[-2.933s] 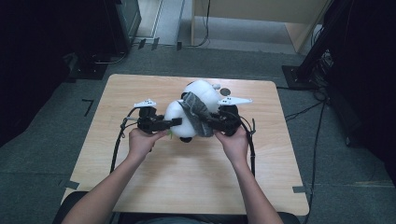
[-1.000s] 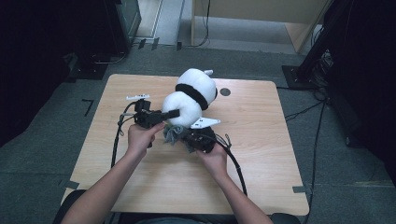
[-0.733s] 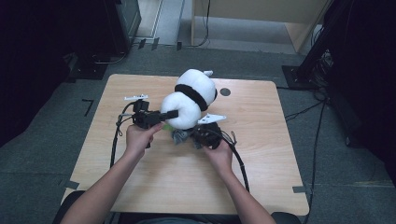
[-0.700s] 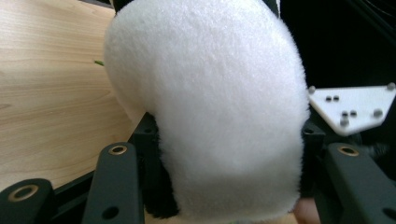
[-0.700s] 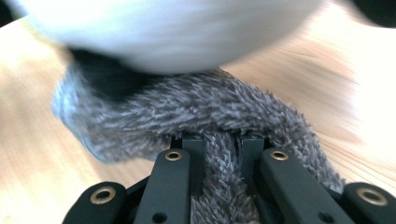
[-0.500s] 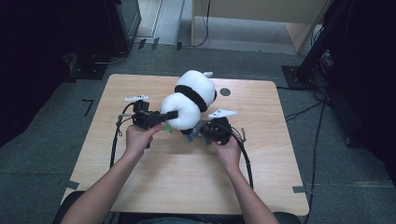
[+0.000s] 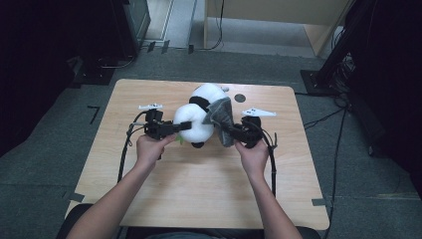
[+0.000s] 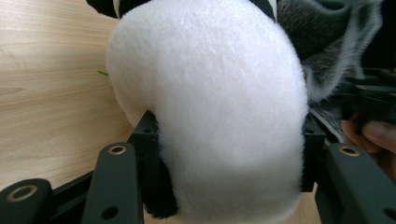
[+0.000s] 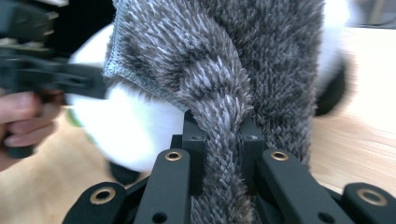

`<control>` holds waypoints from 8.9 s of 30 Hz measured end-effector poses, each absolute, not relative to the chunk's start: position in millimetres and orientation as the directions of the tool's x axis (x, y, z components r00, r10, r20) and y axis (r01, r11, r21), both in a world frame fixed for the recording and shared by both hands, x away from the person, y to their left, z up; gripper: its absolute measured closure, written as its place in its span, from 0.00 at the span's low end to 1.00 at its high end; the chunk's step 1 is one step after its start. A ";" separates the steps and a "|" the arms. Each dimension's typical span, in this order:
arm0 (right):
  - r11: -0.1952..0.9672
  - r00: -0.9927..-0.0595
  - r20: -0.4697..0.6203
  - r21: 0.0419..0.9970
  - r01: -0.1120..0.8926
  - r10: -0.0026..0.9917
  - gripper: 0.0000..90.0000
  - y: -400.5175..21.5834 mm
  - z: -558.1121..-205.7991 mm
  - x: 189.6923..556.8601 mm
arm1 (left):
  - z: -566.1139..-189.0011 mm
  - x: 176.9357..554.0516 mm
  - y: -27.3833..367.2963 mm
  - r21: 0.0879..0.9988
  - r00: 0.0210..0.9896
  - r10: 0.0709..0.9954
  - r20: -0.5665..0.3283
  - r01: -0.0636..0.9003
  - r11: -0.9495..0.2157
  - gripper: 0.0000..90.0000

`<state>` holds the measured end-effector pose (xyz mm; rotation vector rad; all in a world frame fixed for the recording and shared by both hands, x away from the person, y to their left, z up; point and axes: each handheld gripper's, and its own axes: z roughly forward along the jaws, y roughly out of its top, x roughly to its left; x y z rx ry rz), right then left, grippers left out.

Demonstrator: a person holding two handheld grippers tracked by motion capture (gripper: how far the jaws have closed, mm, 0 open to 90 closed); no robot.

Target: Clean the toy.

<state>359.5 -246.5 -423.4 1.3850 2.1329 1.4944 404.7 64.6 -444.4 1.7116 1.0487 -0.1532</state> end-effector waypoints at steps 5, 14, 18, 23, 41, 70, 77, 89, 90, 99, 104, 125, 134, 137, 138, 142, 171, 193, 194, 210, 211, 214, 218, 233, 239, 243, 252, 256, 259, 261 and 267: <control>0.108 -0.588 0.307 0.819 0.564 0.748 0.89 -217.8 -420.3 352.7 | -444.5 401.8 59.6 0.720 0.602 0.583 -0.546 0.693 -0.040 0.50; 0.128 -0.663 0.335 0.827 0.548 0.670 0.88 -189.4 -418.6 342.2 | -443.4 398.7 59.2 0.739 0.594 0.603 -0.533 0.674 -0.010 0.50; 0.197 -0.703 0.267 0.841 0.504 0.659 0.88 -167.9 -422.0 333.4 | -443.0 396.1 57.3 0.746 0.600 0.606 -0.522 0.665 -0.016 0.50; 0.231 -0.734 0.224 0.856 0.463 0.641 0.88 -156.4 -433.6 329.4 | -444.0 399.1 62.4 0.722 0.574 0.598 -0.560 0.692 0.011 0.50; 0.324 -0.765 0.143 0.846 0.424 0.628 0.89 -145.9 -472.6 336.2 | -437.8 397.7 64.7 0.723 0.580 0.556 -0.596 0.688 0.057 0.50; 0.273 -0.590 0.173 0.762 0.588 0.789 0.88 -211.7 -473.1 368.3 | -436.6 403.3 82.7 0.725 0.590 0.557 -0.585 0.688 0.033 0.49; 0.175 -0.542 0.231 0.785 0.595 0.808 0.88 -241.9 -455.2 370.1 | -439.7 406.5 89.0 0.719 0.574 0.577 -0.581 0.695 0.032 0.49; 0.165 -0.522 0.213 0.795 0.584 0.826 0.87 -263.3 -430.7 365.6 | -439.9 410.8 97.5 0.743 0.581 0.601 -0.548 0.669 0.031 0.49; 0.164 -0.520 0.209 0.797 0.581 0.828 0.87 -265.6 -430.1 365.9 | -439.5 411.4 99.4 0.746 0.581 0.605 -0.545 0.666 0.033 0.49; 0.113 -0.480 0.230 0.804 0.584 0.847 0.86 -291.1 -423.8 365.8 | -440.4 419.7 119.1 0.742 0.554 0.625 -0.549 0.668 0.060 0.49; 0.096 -0.456 0.232 0.802 0.590 0.859 0.86 -303.7 -422.0 364.4 | -442.3 424.4 131.1 0.744 0.537 0.633 -0.559 0.661 0.097 0.49; 0.031 -0.330 0.267 0.735 0.678 0.905 0.85 -357.9 -453.1 368.9 | -448.4 438.1 175.4 0.745 0.485 0.713 -0.506 0.662 0.080 0.48; -0.003 -0.270 0.273 0.709 0.705 0.923 0.85 -377.4 -472.3 378.5 | -463.2 446.6 186.0 0.725 0.460 0.719 -0.521 0.683 0.088 0.47; -0.005 -0.248 0.265 0.692 0.722 0.932 0.84 -382.6 -480.7 382.2 | -466.3 448.4 188.1 0.723 0.456 0.723 -0.519 0.685 0.087 0.46; -0.012 -0.239 0.271 0.685 0.728 0.932 0.84 -384.3 -482.8 383.4 | -467.0 448.7 188.4 0.724 0.456 0.726 -0.515 0.685 0.083 0.46; -0.013 -0.229 0.264 0.682 0.732 0.937 0.81 -387.3 -487.0 385.8 | -469.9 449.7 188.9 0.731 0.460 0.743 -0.485 0.680 0.056 0.40; 0.018 -0.243 0.246 0.668 0.744 0.938 0.42 -387.5 -495.7 392.2 | -459.0 446.7 186.6 0.768 0.521 0.790 -0.324 0.633 -0.102 0.15; 0.053 -0.275 0.217 0.688 0.724 0.937 0.40 -376.9 -468.7 370.7 | -438.6 433.6 187.2 0.772 0.527 0.797 -0.294 0.622 -0.127 0.00; 0.062 -0.280 0.210 0.688 0.723 0.937 0.40 -375.8 -467.5 368.6 | -437.3 432.4 185.8 0.773 0.532 0.796 -0.290 0.620 -0.133 0.00; 0.107 -0.360 0.202 0.726 0.679 0.911 0.40 -352.3 -450.2 338.5 | -421.2 409.9 151.1 0.793 0.639 0.721 -0.267 0.571 -0.212 0.00; 0.113 -0.367 0.203 0.724 0.680 0.908 0.40 -349.6 -450.1 338.0 | -420.9 408.7 147.8 0.793 0.647 0.715 -0.266 0.568 -0.219 0.00; 0.132 -0.395 0.211 0.719 0.682 0.894 0.40 -342.0 -449.7 338.4 | -421.0 404.2 136.1 0.798 0.672 0.701 -0.240 0.547 -0.252 0.00; 0.145 -0.419 0.214 0.722 0.676 0.883 0.41 -332.0 -449.7 339.3 | -425.2 398.2 119.1 0.801 0.709 0.662 -0.243 0.532 -0.275 0.00; 0.201 -0.497 0.218 0.726 0.658 0.840 0.43 -295.6 -464.0 339.6 | -451.3 385.6 83.9 0.784 0.724 0.631 -0.277 0.550 -0.288 0.00; 0.206 -0.503 0.228 0.716 0.667 0.834 0.43 -284.9 -477.5 336.2 | -462.8 378.5 69.8 0.772 0.727 0.632 -0.270 0.556 -0.309 0.00; 0.227 -0.520 0.236 0.700 0.677 0.821 0.44 -275.8 -482.5 335.4 | -470.4 375.3 62.9 0.756 0.722 0.623 -0.300 0.578 -0.306 0.00; 0.271 -0.538 0.191 0.700 0.661 0.821 0.44 -255.2 -494.0 330.5 | -493.1 366.6 48.0 0.729 0.738 0.623 -0.258 0.572 -0.376 0.00; 0.287 -0.534 0.181 0.682 0.673 0.826 0.43 -250.2 -499.8 328.5 | -503.0 366.8 40.7 0.704 0.744 0.621 -0.247 0.578 -0.413 0.00; 0.300 -0.536 0.151 0.690 0.658 0.831 0.44 -248.1 -505.4 325.0 | -508.8 367.6 35.7 0.686 0.750 0.616 -0.239 0.580 -0.440 0.00; 0.303 -0.529 0.145 0.682 0.665 0.836 0.44 -246.7 -508.9 324.2 | -512.0 367.6 33.5 0.680 0.754 0.611 -0.242 0.581 -0.447 0.00; 0.276 -0.503 0.112 0.725 0.631 0.857 0.41 -243.3 -515.9 315.9 | -516.1 363.4 27.0 0.701 0.777 0.599 -0.195 0.537 -0.468 0.00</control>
